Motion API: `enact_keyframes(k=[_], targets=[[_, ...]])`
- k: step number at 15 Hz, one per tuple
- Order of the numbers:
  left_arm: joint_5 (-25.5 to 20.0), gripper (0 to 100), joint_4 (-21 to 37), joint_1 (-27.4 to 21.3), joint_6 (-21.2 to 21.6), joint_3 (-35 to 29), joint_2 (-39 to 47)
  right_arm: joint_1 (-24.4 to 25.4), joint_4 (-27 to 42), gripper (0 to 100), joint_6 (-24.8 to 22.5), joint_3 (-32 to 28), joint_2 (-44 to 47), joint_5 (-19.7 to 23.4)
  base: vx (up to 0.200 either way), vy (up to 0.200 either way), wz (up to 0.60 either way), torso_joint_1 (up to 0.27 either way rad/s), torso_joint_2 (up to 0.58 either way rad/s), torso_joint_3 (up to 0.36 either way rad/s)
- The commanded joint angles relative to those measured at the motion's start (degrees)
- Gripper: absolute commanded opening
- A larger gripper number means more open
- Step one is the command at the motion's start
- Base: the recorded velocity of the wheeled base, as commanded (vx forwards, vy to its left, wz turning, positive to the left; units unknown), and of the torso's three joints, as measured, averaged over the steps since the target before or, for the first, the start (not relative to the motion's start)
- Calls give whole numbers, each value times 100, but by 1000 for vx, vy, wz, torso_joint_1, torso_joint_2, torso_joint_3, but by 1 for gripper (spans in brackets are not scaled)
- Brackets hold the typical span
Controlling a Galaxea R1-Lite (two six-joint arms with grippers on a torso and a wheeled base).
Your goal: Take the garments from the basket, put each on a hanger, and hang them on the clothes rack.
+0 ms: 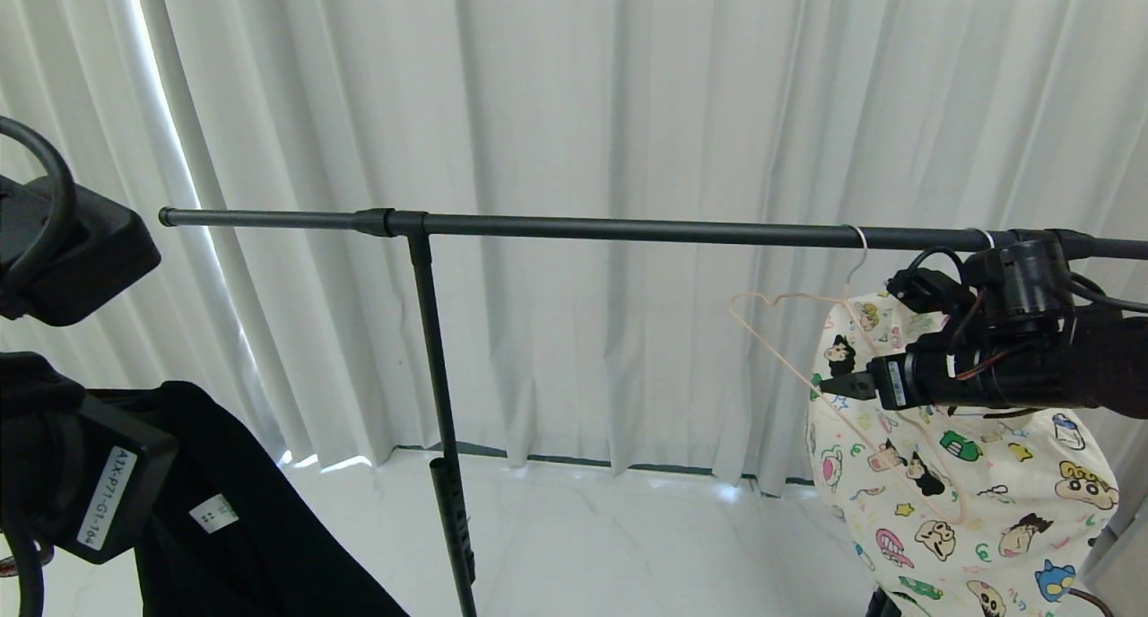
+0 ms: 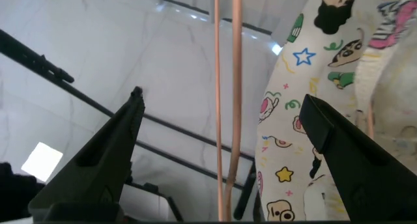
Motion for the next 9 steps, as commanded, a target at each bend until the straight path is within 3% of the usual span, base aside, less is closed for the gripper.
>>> enact_keyframes(k=[1,7,8,9], targets=[[0,0,-1,-2,-5,10,1,6,7,100,-1,23,97,1,0,0,0,0,0,0],[0,0,-1,-2,-5,10,-8,41,-2,100,-1,120,168,1,0,0,0,0,0,0],[0,0,7,-2,-5,10,-8,41,-2,0,-1,128,177,-8,0,0,0,0,0,0],[0,0,7,-2,-5,10,-17,41,-2,0,-1,137,177,-8,0,0,0,0,0,0]])
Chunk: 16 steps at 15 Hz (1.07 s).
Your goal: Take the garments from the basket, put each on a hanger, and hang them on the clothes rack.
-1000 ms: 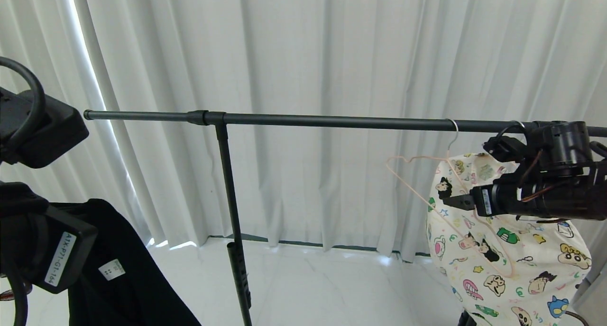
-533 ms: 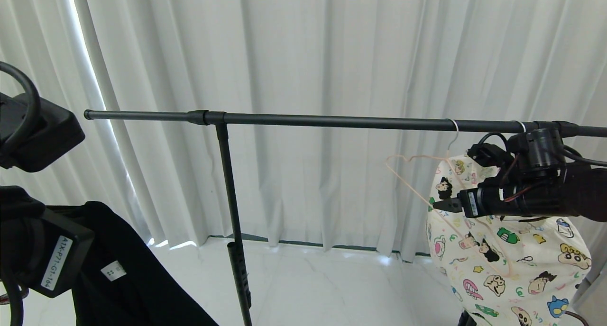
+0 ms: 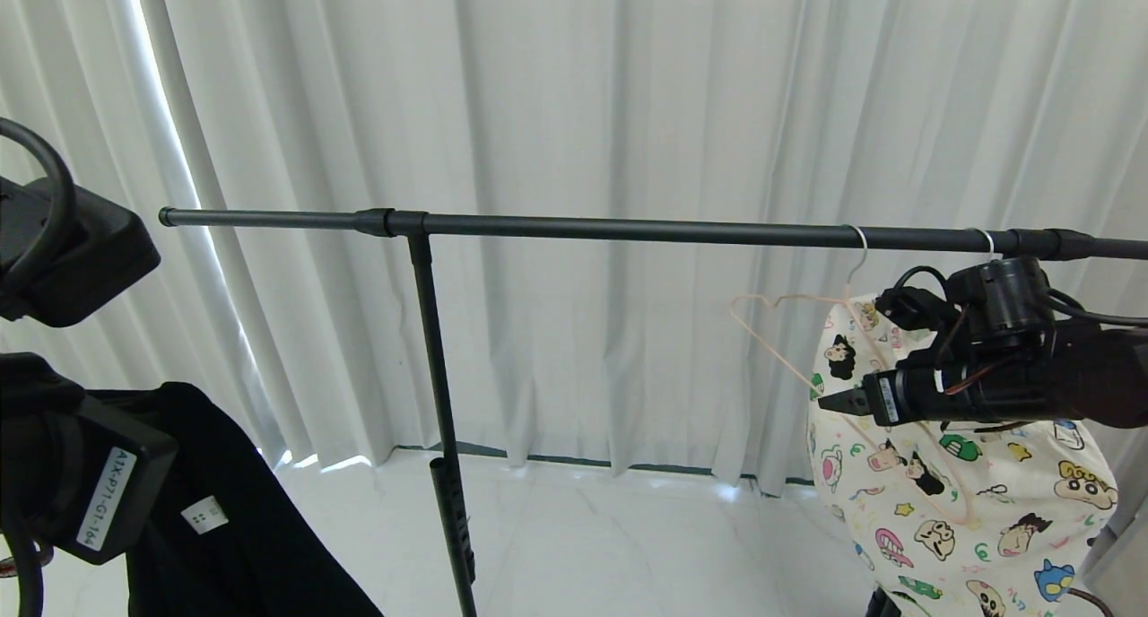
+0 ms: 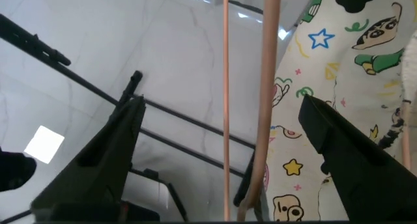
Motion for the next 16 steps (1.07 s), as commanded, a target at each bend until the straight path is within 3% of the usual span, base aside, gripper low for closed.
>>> enact_keyframes(k=[1,9,14,16], targets=[[0,0,-4,0,-2,-1,-9,3,1,0,1,15,-3,-1,0,0,0,0,0,0],[0,0,-4,0,-2,69,-193,3,-237,0,19,24,-64,-10,0,0,0,0,0,0],[0,0,-4,0,-2,87,-202,3,-325,0,98,138,-627,-1,0,0,0,0,0,0],[0,0,5,0,7,95,-272,3,-685,0,160,358,-785,-1,0,0,0,0,0,0]])
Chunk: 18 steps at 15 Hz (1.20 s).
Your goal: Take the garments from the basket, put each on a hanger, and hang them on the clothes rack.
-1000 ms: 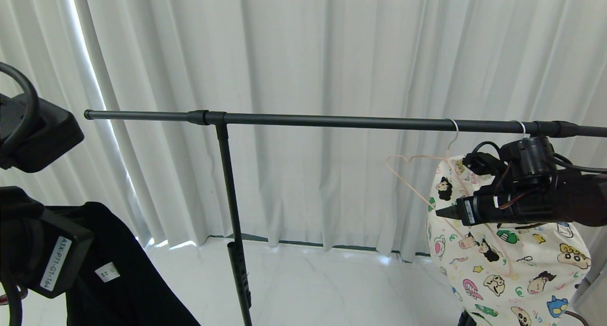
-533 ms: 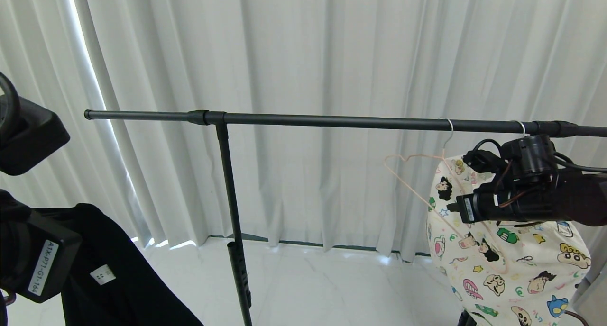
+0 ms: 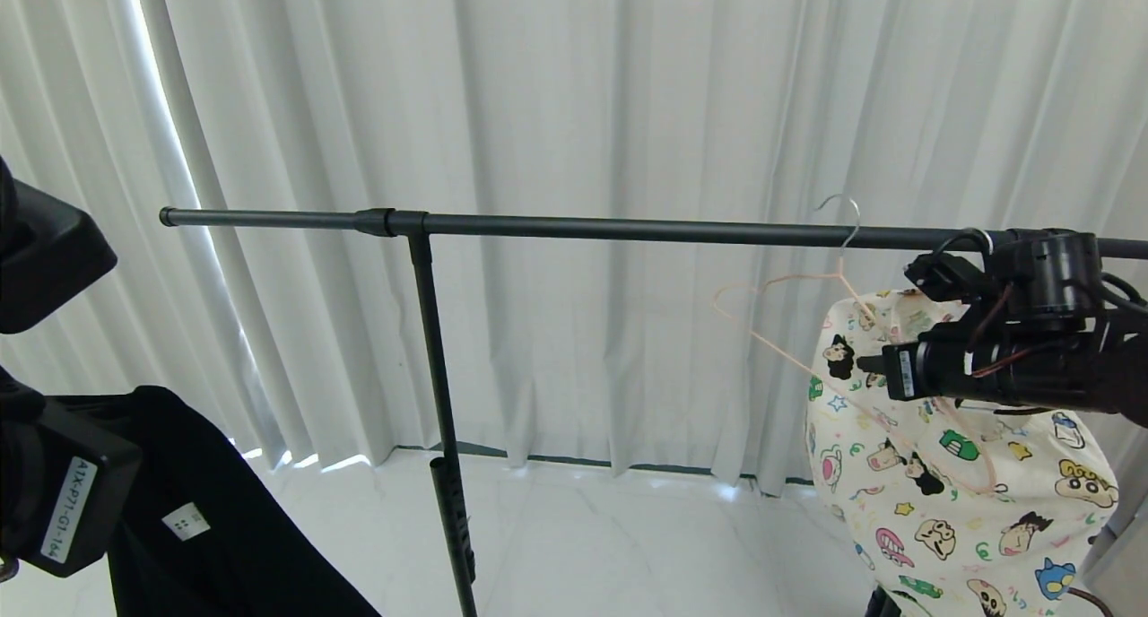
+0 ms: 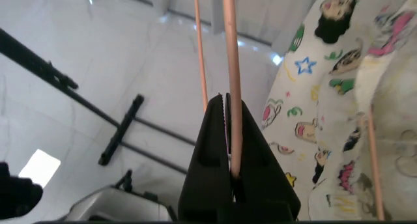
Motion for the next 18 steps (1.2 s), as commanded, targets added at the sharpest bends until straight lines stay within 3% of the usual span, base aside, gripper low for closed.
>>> enact_keyframes(k=[1,4,7,9,12,18], targets=[[3,0,-6,-9,1,13,-76,3,-393,0,83,355,-355,3,0,0,0,0,0,0],[3,0,3,-9,1,22,-173,3,-911,0,206,759,-583,-5,0,0,0,0,0,0],[3,0,-6,0,1,74,-208,3,-929,0,179,1242,-1243,-14,0,0,0,0,0,0],[64,0,3,0,1,92,-208,3,-859,0,153,1655,-1761,-40,-200,0,0,2,5,2],[117,0,-6,-9,1,145,-217,12,-393,0,12,2253,-2798,-49,-200,0,0,10,2,1],[108,0,-6,-70,1,197,-199,566,1084,0,-75,2631,-4416,30,-200,0,0,-4,2,7]])
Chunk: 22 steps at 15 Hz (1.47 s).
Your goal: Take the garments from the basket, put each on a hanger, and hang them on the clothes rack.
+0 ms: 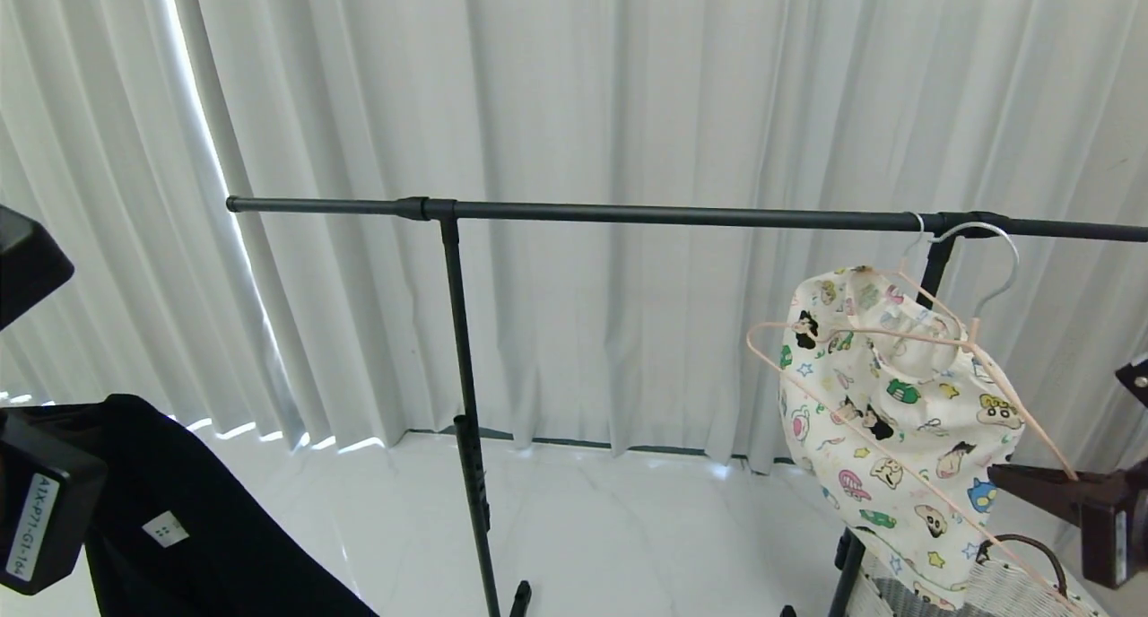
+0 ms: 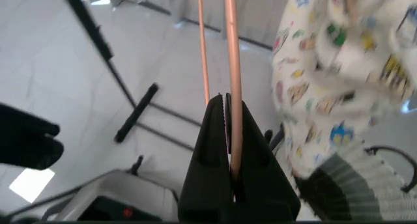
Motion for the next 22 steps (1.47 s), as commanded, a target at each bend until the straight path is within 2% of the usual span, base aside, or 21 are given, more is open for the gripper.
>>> enact_keyframes(k=[1,3,8,11,13,14,15,19,22], targets=[[2,0,0,-20,-13,80,26,357,394,0,1,104,-826,78,-200,0,0,-2,2,7],[-7,0,0,-20,-13,168,43,568,605,0,1,95,-1010,139,-200,0,0,0,0,7],[-86,0,-123,-64,-22,211,298,1263,622,0,28,-1,-1019,315,-200,0,0,5,2,0],[-745,0,-264,-64,-39,475,570,1807,561,0,45,-28,-861,447,0,0,0,0,0,0],[-903,0,-738,-47,-338,370,975,2194,526,0,203,-98,-782,447,0,0,0,0,0,0],[-850,0,-1213,15,-1041,18,1634,2669,464,0,546,-212,-694,464,0,0,0,0,0,0],[-806,0,-1231,50,-1366,-298,1977,2968,315,0,757,-239,-623,464,0,0,0,0,0,0],[-798,0,-1283,454,-1560,-940,2820,3600,104,0,871,-239,-509,464,0,0,0,0,0,0],[-824,0,-1283,454,-1867,-1362,3014,3679,86,0,871,-239,-404,500,0,0,0,0,0,0]])
